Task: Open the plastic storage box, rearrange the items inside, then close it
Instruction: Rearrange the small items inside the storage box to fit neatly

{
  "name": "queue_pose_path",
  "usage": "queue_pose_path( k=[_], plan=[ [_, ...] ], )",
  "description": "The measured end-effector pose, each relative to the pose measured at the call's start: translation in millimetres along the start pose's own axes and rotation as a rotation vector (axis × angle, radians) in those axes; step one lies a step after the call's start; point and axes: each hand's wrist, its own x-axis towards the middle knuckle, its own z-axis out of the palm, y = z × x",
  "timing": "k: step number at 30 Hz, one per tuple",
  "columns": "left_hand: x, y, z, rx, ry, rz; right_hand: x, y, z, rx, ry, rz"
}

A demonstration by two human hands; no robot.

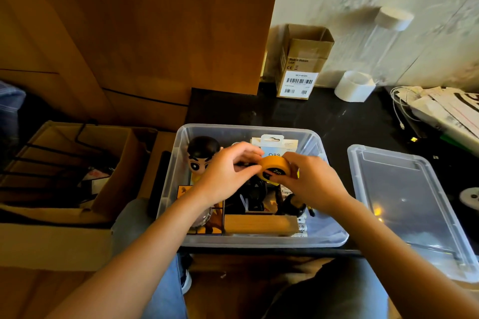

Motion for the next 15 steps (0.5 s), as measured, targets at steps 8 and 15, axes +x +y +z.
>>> queue_pose_path(
  k=[8, 15],
  plan=[
    [0, 11, -30, 0.42, -0.16, -0.092, -21, 22, 3, -0.008, 0.156, -0.039],
    [9, 15, -5, 0.83, -0.791, -0.185, -26, 22, 5, 0.069, 0.177, -0.08]
  ],
)
